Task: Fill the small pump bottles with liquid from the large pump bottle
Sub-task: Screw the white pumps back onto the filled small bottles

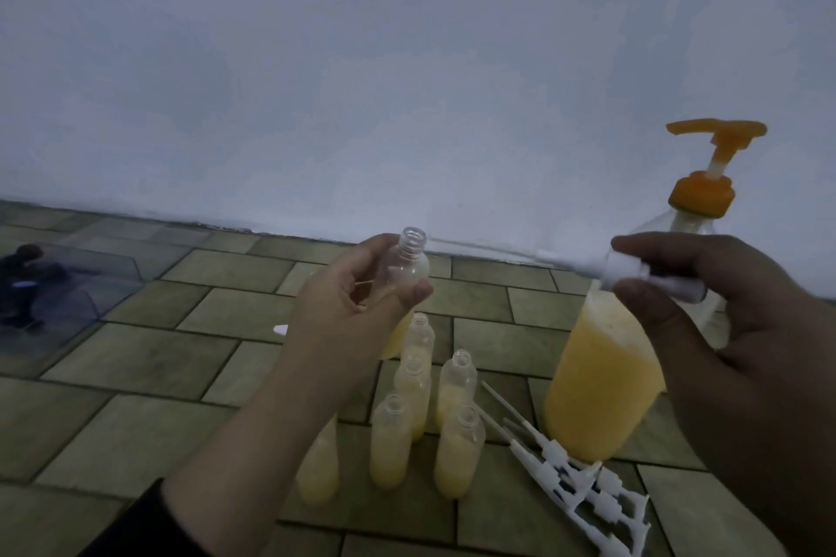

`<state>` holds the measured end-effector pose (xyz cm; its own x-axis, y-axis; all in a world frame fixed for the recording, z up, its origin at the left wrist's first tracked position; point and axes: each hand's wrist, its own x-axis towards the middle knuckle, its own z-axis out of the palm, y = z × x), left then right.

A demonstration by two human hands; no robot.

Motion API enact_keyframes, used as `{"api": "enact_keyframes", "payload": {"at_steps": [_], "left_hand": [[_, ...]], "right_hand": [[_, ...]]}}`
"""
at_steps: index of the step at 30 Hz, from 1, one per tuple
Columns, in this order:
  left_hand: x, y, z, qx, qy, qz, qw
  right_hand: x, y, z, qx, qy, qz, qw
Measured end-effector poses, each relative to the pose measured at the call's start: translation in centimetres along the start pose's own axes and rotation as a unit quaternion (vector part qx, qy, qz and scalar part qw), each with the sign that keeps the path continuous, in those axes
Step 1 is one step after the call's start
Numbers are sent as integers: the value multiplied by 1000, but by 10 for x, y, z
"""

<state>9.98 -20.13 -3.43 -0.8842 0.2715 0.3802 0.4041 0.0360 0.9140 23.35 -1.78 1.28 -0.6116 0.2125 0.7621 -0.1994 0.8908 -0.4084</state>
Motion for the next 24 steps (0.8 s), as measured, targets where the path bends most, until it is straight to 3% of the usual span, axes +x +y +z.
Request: {"api": "enact_keyframes", "payload": {"at_steps": [17,21,24], "left_hand": [[-5,2,-5,175,-52,96,978],[-4,4,1,187,-73,97,975],[-3,7,8,123,-121,81,982]], "right_hand": [[27,-2,-11,-74,-66,-62,993],[48,-13,-5,-83,-132,-74,985],[66,-23,13,-36,-214,-62,974]]}}
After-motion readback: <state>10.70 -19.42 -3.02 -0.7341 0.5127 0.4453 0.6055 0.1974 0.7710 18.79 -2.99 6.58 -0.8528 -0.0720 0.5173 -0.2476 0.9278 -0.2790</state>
